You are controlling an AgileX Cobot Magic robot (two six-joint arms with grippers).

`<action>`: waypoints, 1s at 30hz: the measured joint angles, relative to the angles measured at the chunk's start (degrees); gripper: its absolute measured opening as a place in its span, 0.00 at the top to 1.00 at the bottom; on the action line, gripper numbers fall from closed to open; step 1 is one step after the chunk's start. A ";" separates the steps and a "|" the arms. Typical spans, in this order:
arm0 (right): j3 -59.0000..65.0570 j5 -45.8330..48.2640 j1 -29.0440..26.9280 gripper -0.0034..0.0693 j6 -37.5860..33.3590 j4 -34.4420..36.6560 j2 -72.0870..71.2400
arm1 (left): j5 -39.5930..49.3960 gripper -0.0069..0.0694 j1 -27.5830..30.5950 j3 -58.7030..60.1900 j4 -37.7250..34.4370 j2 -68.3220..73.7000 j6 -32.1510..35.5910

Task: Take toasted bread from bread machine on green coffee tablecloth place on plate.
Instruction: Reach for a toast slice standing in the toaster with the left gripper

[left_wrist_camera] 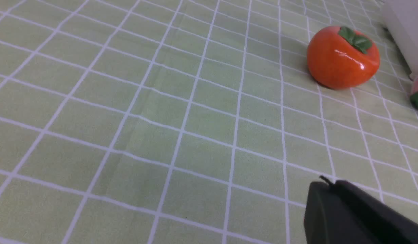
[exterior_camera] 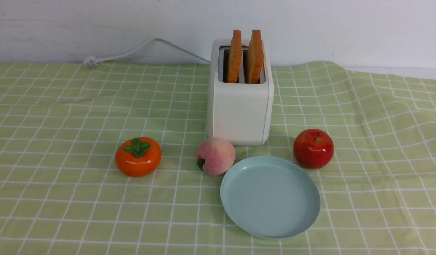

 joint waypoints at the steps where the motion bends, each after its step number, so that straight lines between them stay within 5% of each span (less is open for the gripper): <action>1: 0.00 0.00 0.00 0.62 0.00 0.00 0.00 | 0.00 0.90 0.00 0.00 0.00 0.00 0.00; 30: 0.00 0.00 0.00 0.62 0.00 0.00 0.00 | -2.04 0.89 0.00 0.00 1.70 0.00 0.00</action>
